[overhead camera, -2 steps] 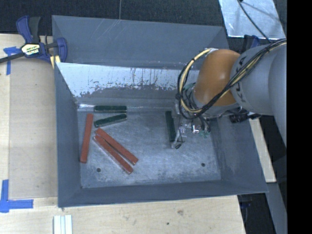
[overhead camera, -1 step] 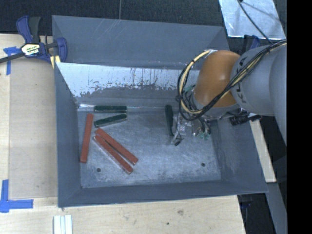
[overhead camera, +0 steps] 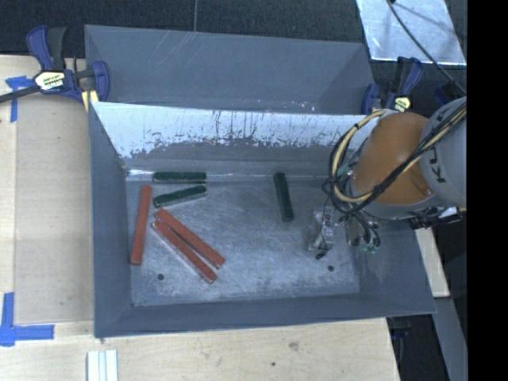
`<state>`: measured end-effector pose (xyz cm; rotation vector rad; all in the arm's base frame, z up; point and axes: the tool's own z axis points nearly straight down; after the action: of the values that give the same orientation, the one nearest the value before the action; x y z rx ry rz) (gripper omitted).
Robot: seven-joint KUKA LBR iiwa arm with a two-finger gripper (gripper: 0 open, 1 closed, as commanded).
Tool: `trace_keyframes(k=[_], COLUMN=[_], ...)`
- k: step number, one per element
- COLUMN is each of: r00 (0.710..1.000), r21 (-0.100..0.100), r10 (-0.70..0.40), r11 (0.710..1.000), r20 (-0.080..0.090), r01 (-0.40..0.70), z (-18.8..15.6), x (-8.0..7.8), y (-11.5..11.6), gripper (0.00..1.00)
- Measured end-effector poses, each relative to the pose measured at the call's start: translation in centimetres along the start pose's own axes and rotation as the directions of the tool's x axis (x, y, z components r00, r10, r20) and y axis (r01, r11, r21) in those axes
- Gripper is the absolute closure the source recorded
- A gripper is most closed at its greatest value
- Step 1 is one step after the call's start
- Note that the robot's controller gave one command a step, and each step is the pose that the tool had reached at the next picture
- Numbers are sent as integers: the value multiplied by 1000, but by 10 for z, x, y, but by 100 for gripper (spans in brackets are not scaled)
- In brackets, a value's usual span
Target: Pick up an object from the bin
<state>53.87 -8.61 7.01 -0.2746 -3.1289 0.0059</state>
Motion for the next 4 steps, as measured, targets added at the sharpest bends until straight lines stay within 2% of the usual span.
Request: trace_keyframes(k=[1, 2, 3, 4], r00=[980, 980, 938, 947], r21=[-3, -3, -4, -1], r10=[-197, -197, -347, -322], r11=[980, 980, 938, 947], r20=[8, 6, 8, 3], r01=[197, 197, 347, 322], z=[-34, -33, 0, -1], x=[-1, -1, -59, -60], y=[26, 26, 72, 24], gripper=[100, 0, 0, 0])
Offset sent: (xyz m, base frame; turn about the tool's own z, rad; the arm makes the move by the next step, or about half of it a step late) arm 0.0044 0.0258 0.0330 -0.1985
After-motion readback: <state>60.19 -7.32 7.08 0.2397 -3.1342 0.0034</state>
